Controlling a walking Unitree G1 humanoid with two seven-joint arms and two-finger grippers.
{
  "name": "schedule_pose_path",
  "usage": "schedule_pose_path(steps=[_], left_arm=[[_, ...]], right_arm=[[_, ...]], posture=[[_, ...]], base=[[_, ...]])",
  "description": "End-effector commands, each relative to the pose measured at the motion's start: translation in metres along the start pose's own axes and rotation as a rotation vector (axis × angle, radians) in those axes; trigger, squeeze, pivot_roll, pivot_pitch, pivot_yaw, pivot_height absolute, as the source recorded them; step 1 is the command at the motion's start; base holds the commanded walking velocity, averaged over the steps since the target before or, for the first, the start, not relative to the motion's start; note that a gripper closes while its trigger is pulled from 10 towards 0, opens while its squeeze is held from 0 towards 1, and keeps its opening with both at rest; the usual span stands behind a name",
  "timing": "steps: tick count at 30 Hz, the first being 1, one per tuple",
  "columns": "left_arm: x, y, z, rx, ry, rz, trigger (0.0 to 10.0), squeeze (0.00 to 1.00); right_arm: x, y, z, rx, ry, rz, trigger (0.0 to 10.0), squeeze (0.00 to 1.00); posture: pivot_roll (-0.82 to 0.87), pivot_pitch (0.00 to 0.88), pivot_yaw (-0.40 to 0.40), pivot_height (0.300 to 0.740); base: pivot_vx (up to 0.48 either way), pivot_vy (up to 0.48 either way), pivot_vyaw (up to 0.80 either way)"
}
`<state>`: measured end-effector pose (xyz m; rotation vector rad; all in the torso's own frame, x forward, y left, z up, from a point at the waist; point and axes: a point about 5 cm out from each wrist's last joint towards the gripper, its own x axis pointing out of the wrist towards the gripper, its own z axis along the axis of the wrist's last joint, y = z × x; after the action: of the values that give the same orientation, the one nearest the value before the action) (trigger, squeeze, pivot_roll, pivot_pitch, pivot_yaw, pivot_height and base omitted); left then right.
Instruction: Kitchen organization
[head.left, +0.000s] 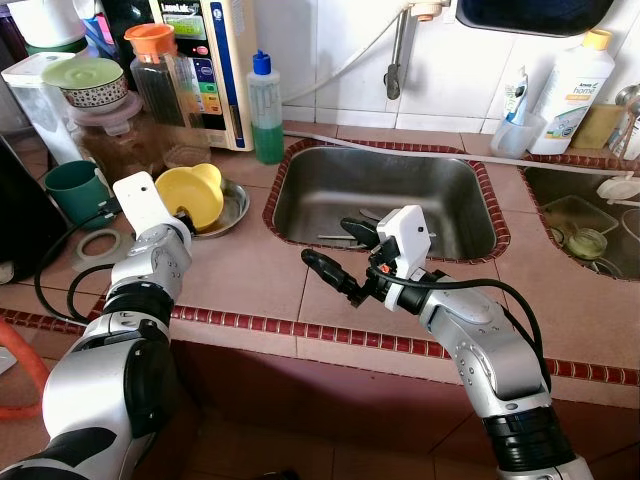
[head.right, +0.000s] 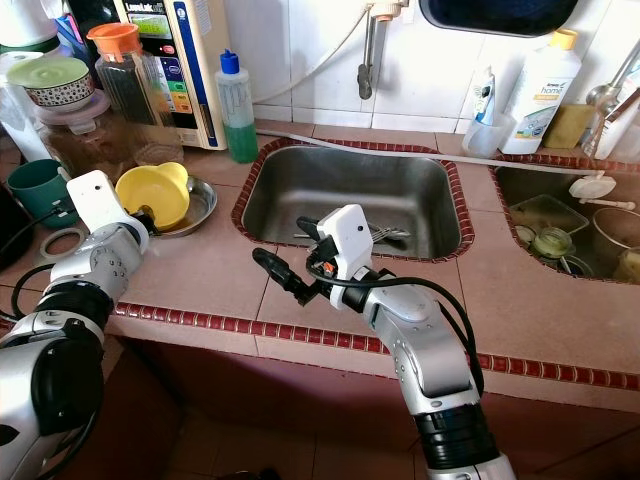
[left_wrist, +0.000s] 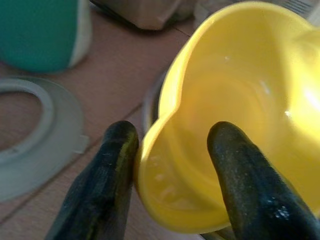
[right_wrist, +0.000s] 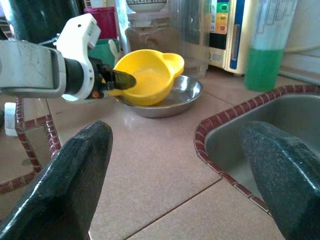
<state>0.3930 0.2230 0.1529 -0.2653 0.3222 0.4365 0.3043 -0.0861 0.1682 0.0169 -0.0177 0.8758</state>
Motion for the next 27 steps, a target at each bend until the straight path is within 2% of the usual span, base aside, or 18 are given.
schedule_pose_path(steps=[1, 8, 13, 18, 27], left_arm=[[0.001, 0.005, 0.007, 0.023, -0.025, 0.027, 0.0, 0.0], [0.001, 0.012, 0.01, 0.039, -0.055, 0.076, 0.0, 0.0], [-0.001, 0.006, 0.014, 0.08, -0.105, 0.038, 0.0, 0.0], [-0.001, 0.004, 0.011, 0.072, -0.111, 0.019, 0.0, 0.0], [-0.003, 0.002, 0.021, 0.074, -0.186, -0.007, 0.0, 0.0]], right_arm=[[0.0, -0.003, 0.004, -0.018, -0.01, -0.013, 10.0, 0.0], [0.001, -0.005, 0.004, -0.016, -0.008, -0.014, 10.0, 0.0], [0.002, -0.005, 0.005, -0.016, -0.011, -0.015, 10.0, 0.0], [0.003, -0.006, 0.005, -0.018, -0.013, -0.016, 10.0, 0.0], [0.004, -0.007, 0.006, -0.02, -0.013, -0.02, 10.0, 0.0]], posture=[[0.01, 0.021, 0.067, 0.74], [0.01, 0.021, 0.063, 0.74], [0.01, 0.02, 0.062, 0.74], [0.01, 0.019, 0.061, 0.74], [0.01, 0.014, 0.059, 0.74]], base=[[0.0, 0.0, 0.0], [0.0, 0.0, 0.0], [0.0, 0.0, 0.0], [0.0, 0.0, 0.0], [0.0, 0.0, 0.0]])
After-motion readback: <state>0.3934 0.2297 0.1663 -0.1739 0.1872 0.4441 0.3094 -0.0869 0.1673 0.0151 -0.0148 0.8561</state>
